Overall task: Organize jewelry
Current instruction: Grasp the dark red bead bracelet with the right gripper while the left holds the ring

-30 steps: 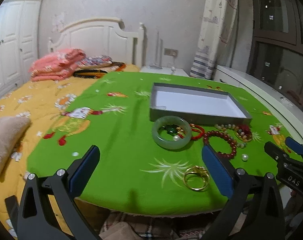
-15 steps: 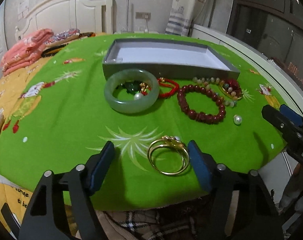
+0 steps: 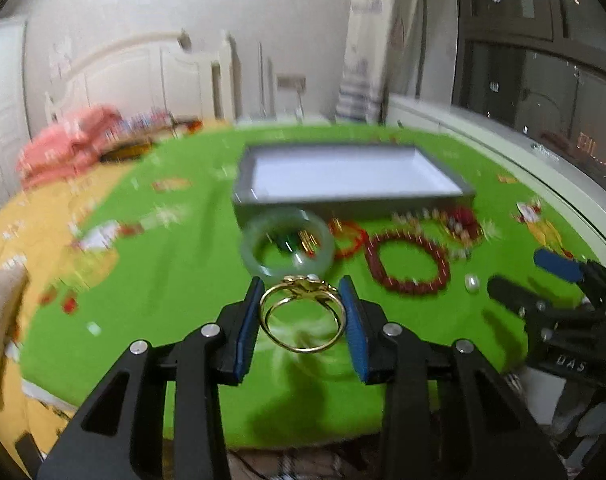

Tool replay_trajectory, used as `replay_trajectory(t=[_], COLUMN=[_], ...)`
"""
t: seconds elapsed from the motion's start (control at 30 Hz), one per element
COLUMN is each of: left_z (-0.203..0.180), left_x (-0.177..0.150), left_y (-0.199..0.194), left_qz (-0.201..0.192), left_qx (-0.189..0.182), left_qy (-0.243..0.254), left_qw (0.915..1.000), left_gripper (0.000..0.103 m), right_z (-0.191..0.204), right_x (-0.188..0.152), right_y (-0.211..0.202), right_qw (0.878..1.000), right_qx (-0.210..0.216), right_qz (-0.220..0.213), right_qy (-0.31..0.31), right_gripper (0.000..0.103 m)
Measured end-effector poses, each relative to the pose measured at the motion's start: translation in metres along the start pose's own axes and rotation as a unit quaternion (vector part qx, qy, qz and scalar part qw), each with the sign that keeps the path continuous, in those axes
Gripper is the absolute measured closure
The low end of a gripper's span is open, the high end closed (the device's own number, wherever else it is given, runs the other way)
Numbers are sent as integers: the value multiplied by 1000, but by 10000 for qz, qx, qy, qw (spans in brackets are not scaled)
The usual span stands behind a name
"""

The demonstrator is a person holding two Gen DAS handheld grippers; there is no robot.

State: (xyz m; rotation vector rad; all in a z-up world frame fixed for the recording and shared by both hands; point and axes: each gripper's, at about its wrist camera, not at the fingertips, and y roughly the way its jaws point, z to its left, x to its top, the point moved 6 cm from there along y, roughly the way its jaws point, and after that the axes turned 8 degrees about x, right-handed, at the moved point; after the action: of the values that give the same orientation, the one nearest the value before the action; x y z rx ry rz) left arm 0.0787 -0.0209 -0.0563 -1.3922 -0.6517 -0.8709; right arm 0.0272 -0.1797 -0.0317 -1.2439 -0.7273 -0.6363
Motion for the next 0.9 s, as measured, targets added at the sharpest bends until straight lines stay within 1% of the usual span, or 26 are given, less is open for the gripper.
replay_trajectory(t=[0.03,0.1,0.2,0.23,0.27,0.3,0.33,0.47,0.57,0.6,0.67,0.7,0.8,0.87,0.9], left_z=[2,6,13,16,18,20,23,33,35,35,35,35,34,34,34], left_x=[2,2,-4,-7,-9,-11,-11,-13,-14,-15,-16,-16,-18,-19,-19], left_y=[0,5,19,23,25,26,26,25,24,24,24,25,26,28,27], left_qz=[-67,-6,245,324,353,360,353,268,267,272,293,307,351,384,388], left_qx=[86,171,223,240,256,271,298,393,399,396,378,370,352,355,364], left_qy=[43,90,47,22,-3,-29,-54,-89,-116,-122,-136,-141,-150,-165,-171], left_qw=[9999,9998,9994,9992,9990,9990,9989,9988,9988,9988,9988,9987,9986,9985,9984], left_gripper=[66,66,66,66,66,66,66,66,66,66,66,66,66,66,66], right_z=[2,10,26,32,37,44,48,69,75,75,73,71,76,77,77], right_x=[1,4,11,13,14,15,15,15,12,11,12,11,11,11,10], right_y=[2,6,14,20,24,32,36,57,66,70,73,71,72,71,71], right_qw=[10000,9996,9978,9966,9958,9943,9931,9864,9825,9814,9808,9808,9789,9801,9808], right_qx=[53,203,503,627,682,750,797,995,1054,1041,1177,1207,1271,1242,1236], right_qz=[14,24,69,134,191,295,351,619,793,793,769,769,723,653,620], right_qy=[-35,-177,-431,-524,-587,-705,-783,-1150,-1317,-1405,-1353,-1328,-1424,-1403,-1375], right_gripper=[18,19,28,33,35,40,42,55,57,58,58,61,78,83,88])
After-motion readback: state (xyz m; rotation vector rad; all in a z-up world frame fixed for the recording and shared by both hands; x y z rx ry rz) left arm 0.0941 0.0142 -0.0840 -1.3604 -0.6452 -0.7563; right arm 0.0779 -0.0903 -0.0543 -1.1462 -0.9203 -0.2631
